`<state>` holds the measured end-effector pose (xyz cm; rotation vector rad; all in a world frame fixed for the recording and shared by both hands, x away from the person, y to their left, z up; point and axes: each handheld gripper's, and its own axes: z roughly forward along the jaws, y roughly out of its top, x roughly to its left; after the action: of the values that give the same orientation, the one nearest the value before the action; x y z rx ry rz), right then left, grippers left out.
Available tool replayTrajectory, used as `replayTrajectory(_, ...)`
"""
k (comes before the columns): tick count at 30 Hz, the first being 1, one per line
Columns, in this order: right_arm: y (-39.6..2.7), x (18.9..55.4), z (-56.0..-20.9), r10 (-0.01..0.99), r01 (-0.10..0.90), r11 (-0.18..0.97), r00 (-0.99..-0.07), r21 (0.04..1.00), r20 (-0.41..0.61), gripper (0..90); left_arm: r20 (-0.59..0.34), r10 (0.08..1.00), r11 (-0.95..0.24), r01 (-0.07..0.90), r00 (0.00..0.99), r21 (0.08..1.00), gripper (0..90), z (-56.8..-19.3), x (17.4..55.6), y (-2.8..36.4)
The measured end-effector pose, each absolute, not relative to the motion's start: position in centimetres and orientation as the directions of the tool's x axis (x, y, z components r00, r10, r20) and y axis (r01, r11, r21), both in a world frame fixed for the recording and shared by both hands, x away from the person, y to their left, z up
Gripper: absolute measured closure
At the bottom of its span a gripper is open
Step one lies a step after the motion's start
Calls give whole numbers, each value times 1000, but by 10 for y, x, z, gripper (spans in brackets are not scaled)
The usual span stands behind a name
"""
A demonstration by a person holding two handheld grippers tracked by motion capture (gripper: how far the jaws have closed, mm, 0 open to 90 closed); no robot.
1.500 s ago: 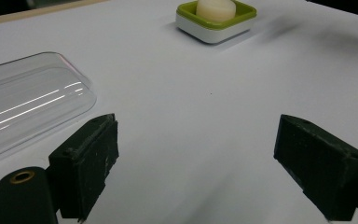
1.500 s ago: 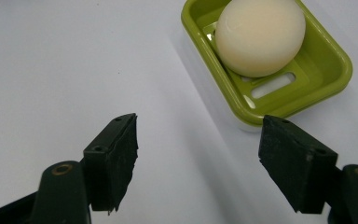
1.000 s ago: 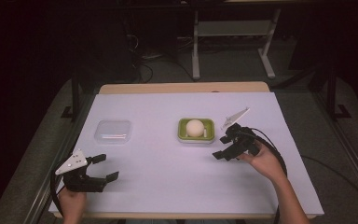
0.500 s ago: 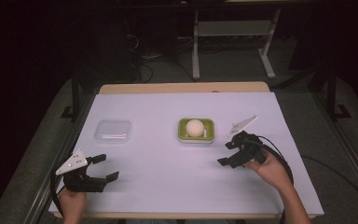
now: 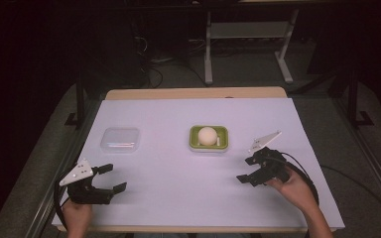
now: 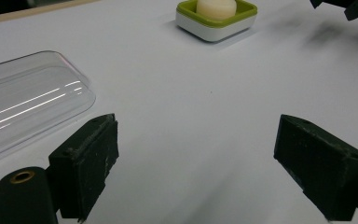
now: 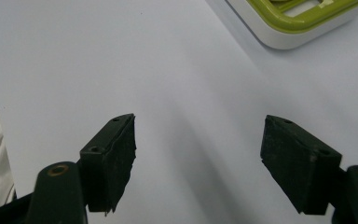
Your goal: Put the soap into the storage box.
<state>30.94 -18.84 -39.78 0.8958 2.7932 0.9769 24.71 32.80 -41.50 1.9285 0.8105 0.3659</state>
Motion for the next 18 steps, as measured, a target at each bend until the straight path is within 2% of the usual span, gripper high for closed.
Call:
replayTrajectory(11, -198, 287, -406, 544, 515, 623, -826, 589, 147, 252, -83, 674, -305, 379, 734, 874, 131, -415, 247, 327)
replayTrajectory(18, -206, 264, -415, 566, 511, 591, -814, 624, 130, 212, -79, 673, -311, 378, 735, 872, 131, -415, 247, 327)
